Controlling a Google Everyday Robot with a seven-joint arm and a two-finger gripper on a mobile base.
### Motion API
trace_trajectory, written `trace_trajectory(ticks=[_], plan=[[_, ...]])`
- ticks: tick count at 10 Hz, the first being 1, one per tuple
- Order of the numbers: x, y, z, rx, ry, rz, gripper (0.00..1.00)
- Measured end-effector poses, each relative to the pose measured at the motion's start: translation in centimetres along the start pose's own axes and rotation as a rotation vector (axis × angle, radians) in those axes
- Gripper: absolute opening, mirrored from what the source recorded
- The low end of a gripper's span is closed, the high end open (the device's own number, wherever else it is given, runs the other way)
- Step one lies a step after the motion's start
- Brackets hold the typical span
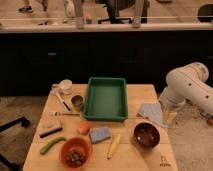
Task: Place pepper in paper cup
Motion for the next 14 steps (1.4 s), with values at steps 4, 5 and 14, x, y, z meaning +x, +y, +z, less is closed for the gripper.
trace_trajectory(ticks=[4,5,14], plan=[[0.0,0.0,0.0,0.0,0.0,0.0,0.8],[-0.1,0.1,-0.1,0.005,0.002,-0.006,0.8],[-7.0,3.9,-2.3,0.074,-0.001,-0.285,0.8]])
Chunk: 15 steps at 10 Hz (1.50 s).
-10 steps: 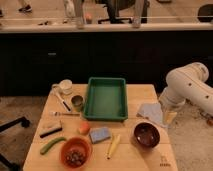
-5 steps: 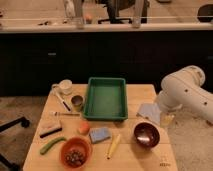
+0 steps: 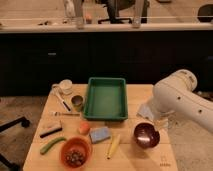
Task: Place pepper in paper cup
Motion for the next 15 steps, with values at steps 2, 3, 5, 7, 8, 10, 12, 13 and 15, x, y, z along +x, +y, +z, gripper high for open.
trace_trajectory(ticks=[2,3,5,7,8,10,12,13,15], plan=[[-1.9,0.5,-0.6,0.01,-0.01,-0.062,0.8],[-2.5,0.9,-0.9,0.015,-0.011,-0.088,0.8],[-4.0,1.6,-1.4,0.026,-0.012,-0.138,0.8],[-4.0,1.6,-1.4,0.027,-0.011,-0.139,0.8],[-4.0,1.5,-1.4,0.027,-0.011,-0.14,0.8],[-4.0,1.5,-1.4,0.027,-0.012,-0.138,0.8],[-4.2,1.7,-1.6,0.036,-0.026,-0.165,0.8],[-4.9,2.0,-1.8,0.041,-0.037,-0.196,0.8],[-8.6,2.8,-3.0,0.064,-0.061,-0.307,0.8]])
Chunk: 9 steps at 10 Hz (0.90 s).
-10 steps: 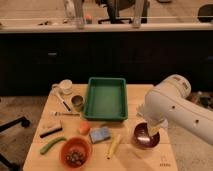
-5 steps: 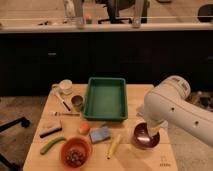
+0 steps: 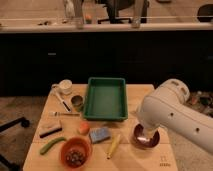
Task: Place pepper in paper cup
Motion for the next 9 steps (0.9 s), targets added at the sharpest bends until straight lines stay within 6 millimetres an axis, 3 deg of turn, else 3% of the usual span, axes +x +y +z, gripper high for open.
trace_trajectory(ticks=[4,9], plan=[[-7.9,0.3,-1.4,0.013,0.009,-0.217,0.8],[-16.2,-1.9,-0.5,-0.024,0.071,-0.425,0.8]])
